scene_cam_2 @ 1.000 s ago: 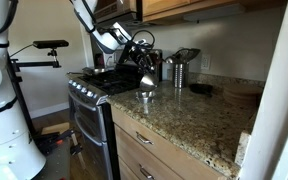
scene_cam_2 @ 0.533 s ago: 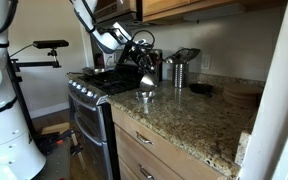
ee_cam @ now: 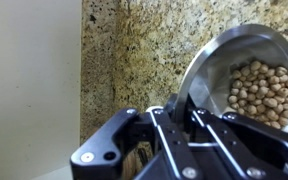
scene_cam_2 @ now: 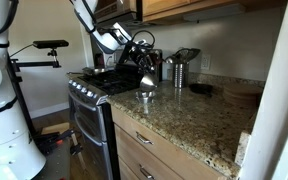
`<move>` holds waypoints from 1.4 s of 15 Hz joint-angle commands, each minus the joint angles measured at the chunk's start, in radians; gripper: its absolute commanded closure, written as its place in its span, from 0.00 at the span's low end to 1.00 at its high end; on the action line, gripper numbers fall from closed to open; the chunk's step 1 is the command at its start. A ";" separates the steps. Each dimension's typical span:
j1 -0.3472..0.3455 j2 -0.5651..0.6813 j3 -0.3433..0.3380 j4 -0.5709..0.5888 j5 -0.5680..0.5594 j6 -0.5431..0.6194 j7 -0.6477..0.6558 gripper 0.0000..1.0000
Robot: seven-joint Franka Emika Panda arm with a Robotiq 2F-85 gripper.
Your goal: Pour the contents in the bowl on the right into the bowl on the left
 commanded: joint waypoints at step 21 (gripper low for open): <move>0.138 0.221 0.013 0.230 -0.142 -0.282 -0.115 0.94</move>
